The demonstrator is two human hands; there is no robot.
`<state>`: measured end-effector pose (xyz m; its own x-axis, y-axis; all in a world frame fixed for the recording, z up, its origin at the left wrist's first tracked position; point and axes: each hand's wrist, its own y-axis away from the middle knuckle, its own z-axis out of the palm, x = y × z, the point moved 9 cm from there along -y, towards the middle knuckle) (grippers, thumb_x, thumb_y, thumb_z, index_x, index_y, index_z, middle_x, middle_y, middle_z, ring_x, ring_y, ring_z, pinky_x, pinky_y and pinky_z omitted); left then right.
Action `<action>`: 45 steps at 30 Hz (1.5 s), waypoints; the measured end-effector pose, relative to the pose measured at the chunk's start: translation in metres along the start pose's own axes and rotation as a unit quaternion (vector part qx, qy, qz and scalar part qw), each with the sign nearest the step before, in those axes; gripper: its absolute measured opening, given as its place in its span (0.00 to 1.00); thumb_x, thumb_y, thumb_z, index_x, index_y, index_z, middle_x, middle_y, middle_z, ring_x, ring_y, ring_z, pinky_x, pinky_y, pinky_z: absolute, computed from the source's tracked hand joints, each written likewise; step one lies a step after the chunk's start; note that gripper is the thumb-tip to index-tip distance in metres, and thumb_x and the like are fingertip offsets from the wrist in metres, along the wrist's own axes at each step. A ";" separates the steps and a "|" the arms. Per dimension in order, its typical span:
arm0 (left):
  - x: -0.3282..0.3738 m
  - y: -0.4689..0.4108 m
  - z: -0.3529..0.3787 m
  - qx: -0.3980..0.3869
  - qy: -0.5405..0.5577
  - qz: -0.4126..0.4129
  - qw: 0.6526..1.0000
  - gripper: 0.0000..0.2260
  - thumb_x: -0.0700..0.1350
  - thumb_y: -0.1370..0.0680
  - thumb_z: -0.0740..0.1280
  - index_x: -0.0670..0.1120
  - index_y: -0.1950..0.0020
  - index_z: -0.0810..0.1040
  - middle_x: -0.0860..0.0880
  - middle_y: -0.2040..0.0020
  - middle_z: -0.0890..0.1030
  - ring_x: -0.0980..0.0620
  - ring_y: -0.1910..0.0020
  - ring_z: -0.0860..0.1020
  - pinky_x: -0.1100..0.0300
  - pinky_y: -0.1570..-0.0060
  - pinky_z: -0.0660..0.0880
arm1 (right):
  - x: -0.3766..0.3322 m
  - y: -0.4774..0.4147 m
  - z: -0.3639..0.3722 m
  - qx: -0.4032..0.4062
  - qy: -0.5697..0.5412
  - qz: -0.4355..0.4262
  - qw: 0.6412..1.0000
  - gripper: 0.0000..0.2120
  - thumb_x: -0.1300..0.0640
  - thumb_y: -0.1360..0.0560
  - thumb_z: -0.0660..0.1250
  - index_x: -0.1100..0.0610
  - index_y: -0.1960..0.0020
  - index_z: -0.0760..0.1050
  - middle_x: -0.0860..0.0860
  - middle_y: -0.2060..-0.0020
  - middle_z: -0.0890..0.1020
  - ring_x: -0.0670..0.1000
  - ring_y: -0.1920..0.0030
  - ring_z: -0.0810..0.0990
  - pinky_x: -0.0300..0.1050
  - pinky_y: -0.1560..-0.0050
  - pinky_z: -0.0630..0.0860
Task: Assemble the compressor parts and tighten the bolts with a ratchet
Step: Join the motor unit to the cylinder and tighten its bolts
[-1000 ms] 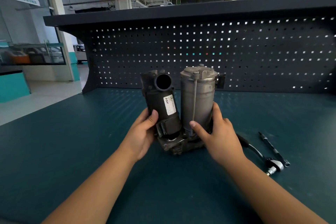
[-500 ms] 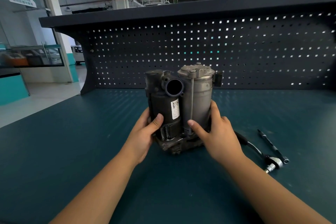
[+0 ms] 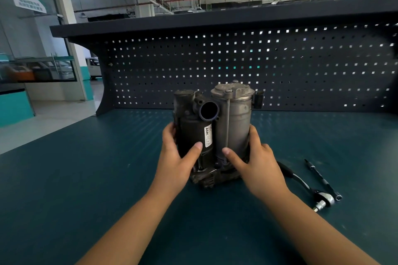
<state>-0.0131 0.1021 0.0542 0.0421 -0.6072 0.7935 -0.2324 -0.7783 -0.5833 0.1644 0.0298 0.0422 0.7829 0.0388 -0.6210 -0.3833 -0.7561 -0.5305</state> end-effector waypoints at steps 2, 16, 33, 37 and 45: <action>0.010 -0.001 0.006 0.021 -0.050 0.008 0.999 0.32 0.47 0.30 0.71 0.52 0.30 0.59 0.60 0.40 0.71 0.66 0.42 0.70 0.74 0.46 0.66 | 0.000 0.000 0.000 0.002 0.004 0.001 1.000 0.43 0.29 0.35 0.55 0.45 0.25 0.48 0.46 0.59 0.69 0.50 0.48 0.69 0.47 0.58 0.69; 0.008 -0.041 -0.013 -0.010 0.174 -0.036 0.984 0.38 0.46 0.44 0.82 0.52 0.40 0.65 0.57 0.52 0.81 0.58 0.52 0.80 0.62 0.54 0.77 | 0.001 -0.001 0.001 0.004 0.018 -0.001 1.000 0.44 0.29 0.33 0.56 0.45 0.24 0.46 0.41 0.61 0.65 0.48 0.53 0.67 0.44 0.63 0.67; 0.001 -0.025 -0.004 -0.141 0.224 -0.032 0.964 0.23 0.50 0.35 0.76 0.48 0.43 0.75 0.49 0.46 0.81 0.49 0.43 0.77 0.59 0.43 0.74 | 0.002 -0.001 0.001 -0.005 0.039 0.001 0.999 0.43 0.29 0.32 0.56 0.45 0.24 0.44 0.41 0.62 0.65 0.48 0.53 0.67 0.45 0.62 0.68; -0.002 -0.020 0.000 -0.144 0.210 -0.044 0.966 0.19 0.42 0.28 0.67 0.47 0.37 0.71 0.52 0.41 0.80 0.52 0.38 0.74 0.58 0.41 0.71 | 0.001 -0.001 0.002 0.001 0.040 -0.003 0.999 0.43 0.30 0.31 0.57 0.46 0.24 0.45 0.40 0.64 0.65 0.47 0.53 0.66 0.44 0.63 0.66; 0.009 -0.017 0.010 -0.061 0.085 -0.035 0.994 0.23 0.64 0.41 0.68 0.58 0.50 0.72 0.69 0.54 0.80 0.70 0.53 0.77 0.78 0.58 0.72 | -0.001 -0.001 0.001 0.006 0.036 -0.012 0.999 0.43 0.31 0.31 0.58 0.47 0.24 0.46 0.38 0.64 0.63 0.49 0.48 0.69 0.45 0.61 0.67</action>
<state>0.0014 0.1087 0.0695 -0.1005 -0.5081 0.8554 -0.3516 -0.7862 -0.5082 0.1634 0.0317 0.0426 0.8250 0.0100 -0.5650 -0.3687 -0.7482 -0.5516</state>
